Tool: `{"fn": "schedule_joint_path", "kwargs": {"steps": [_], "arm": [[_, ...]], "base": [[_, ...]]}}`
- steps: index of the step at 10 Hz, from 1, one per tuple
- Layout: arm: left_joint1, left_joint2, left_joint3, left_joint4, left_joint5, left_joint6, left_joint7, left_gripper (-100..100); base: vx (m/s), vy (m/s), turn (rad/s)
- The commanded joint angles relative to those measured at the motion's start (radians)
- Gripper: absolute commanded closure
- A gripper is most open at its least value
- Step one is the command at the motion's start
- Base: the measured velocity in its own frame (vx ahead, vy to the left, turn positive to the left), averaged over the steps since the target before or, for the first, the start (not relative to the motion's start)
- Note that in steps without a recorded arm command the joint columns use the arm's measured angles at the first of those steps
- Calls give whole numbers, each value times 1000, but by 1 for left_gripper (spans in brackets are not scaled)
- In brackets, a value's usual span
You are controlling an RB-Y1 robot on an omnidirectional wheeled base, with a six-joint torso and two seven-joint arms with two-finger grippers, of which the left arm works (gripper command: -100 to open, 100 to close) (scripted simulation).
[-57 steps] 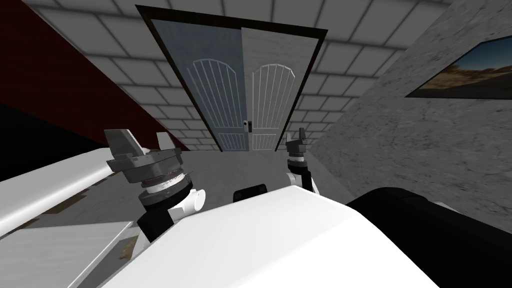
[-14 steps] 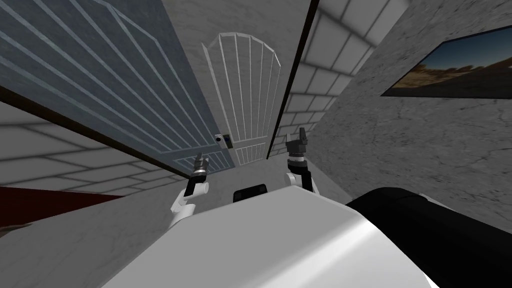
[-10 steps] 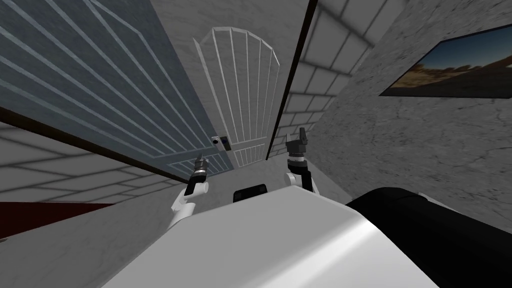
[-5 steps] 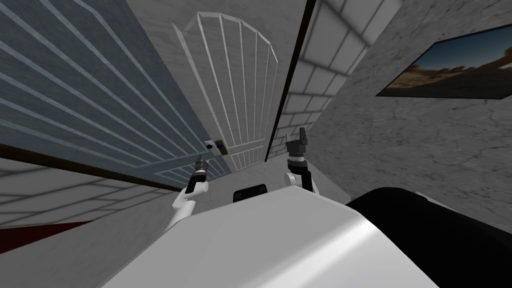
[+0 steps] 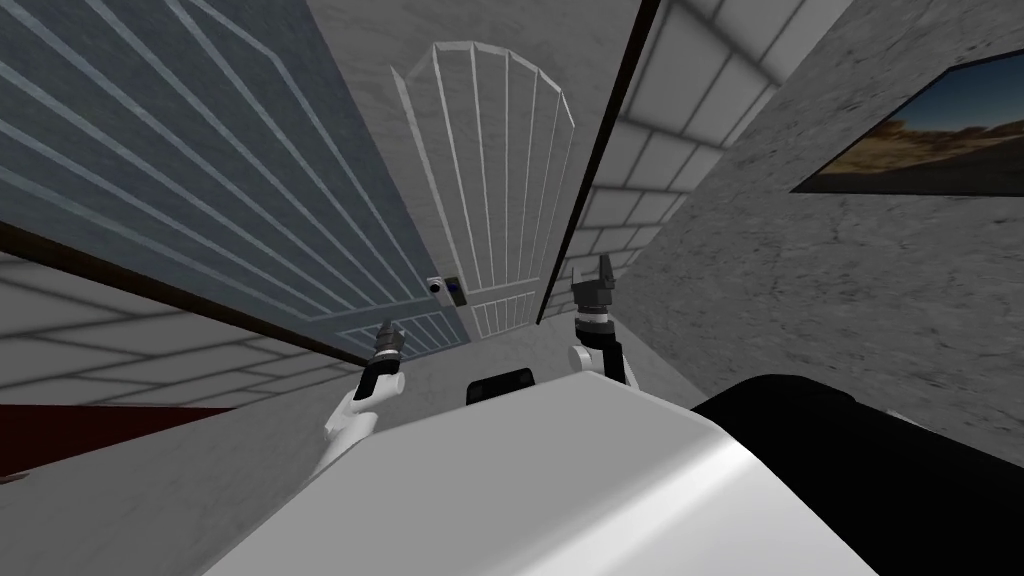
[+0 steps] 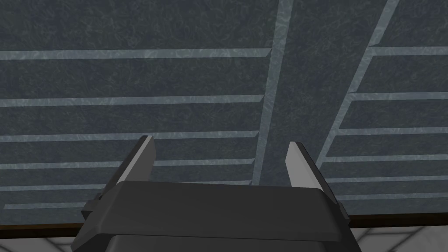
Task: Pull the door open
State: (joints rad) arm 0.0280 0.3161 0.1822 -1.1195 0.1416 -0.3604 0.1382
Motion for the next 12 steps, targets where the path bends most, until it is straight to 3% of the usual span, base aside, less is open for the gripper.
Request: {"fn": "schedule_joint_path", "kwargs": {"steps": [1,2,5,8,11,12], "arm": [[22,13,13,-32,4,21,3,-100],[27,25,34,-19,7,22,1,-100],[17,22,37,-12,6,22,-1,-100],[-10,-1,11,-18,2,19,-3,-100],[-49,-39,-37,-34,-6,15,-3,-100],[-43,-38,-27,-26,-7,12,-7,-100]], "base": [[24,74,25],[93,78,78],[164,55,-5],[193,19,-102],[209,-97,-191],[99,-63,-28]]}}
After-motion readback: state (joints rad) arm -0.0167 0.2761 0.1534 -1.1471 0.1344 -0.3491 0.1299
